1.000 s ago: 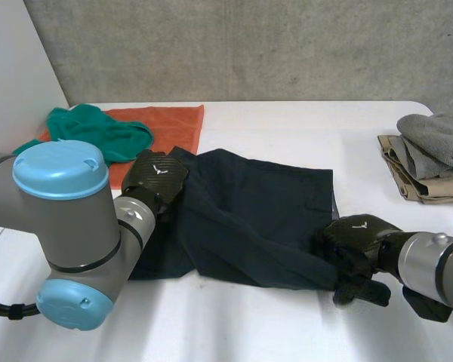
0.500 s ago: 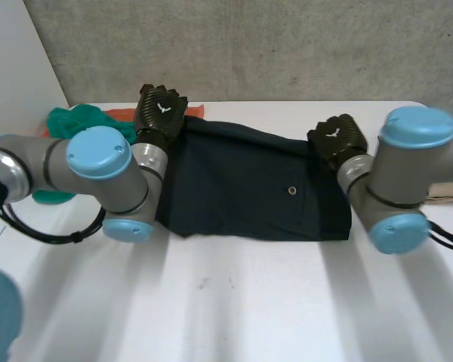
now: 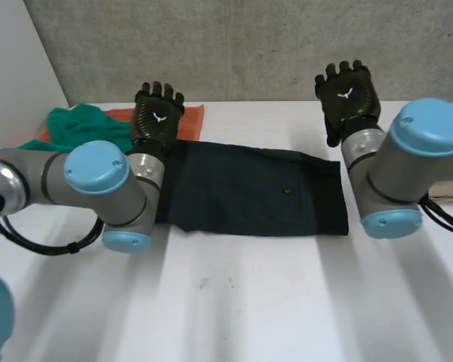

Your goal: Fold the laundry.

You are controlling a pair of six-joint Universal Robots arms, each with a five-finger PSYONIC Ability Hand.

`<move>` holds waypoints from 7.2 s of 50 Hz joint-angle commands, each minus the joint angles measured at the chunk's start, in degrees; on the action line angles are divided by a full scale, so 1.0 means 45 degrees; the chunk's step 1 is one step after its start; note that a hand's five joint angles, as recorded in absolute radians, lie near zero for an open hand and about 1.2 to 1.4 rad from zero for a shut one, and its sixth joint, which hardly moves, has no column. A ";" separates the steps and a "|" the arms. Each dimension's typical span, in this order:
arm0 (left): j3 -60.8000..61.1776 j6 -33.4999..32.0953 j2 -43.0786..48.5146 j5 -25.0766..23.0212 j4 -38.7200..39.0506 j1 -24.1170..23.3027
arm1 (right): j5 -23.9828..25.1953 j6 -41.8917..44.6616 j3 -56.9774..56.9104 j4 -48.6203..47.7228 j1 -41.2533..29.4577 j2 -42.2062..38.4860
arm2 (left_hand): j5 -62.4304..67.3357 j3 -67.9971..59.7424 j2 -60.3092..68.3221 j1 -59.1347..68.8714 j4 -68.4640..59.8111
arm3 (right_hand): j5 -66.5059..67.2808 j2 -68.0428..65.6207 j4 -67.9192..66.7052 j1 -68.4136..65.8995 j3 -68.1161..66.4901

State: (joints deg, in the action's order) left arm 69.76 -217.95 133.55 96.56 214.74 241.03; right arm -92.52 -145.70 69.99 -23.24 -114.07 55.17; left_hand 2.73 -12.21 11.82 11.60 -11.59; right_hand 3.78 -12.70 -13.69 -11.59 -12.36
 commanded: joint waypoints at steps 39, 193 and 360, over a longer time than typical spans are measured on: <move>0.5512 0.5230 -0.4815 -0.0267 -0.0707 -0.0222 | 0.1262 0.0089 0.4211 0.2898 0.3923 0.2290 | -0.0607 0.0491 -0.0404 -0.0355 0.0354 | 1.4716 -1.4956 -1.4735 -1.5202 -1.5031; -0.4156 0.3980 0.1926 -0.0872 -0.8403 -0.1843 | 0.2748 -0.2836 -0.2626 0.7137 0.0115 -0.2013 | 0.0973 -0.1090 0.1176 0.1226 -0.1227 | -0.0839 0.0600 0.0820 0.0354 0.0524; 0.0630 0.6874 -0.7083 -0.4720 -0.6062 0.2917 | 0.4876 -0.5455 0.3681 -0.1691 0.3636 0.6138 | 0.0487 -0.0603 0.0690 0.0740 -0.0741 | -0.0839 0.0600 0.0820 0.0354 0.0524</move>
State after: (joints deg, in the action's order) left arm 73.05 -184.36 100.89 69.97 180.48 247.06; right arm -72.76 -162.43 75.28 -26.00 -82.49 80.38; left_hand 4.21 -14.99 14.99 15.11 -14.79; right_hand 3.56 -12.76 -13.70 -11.60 -12.37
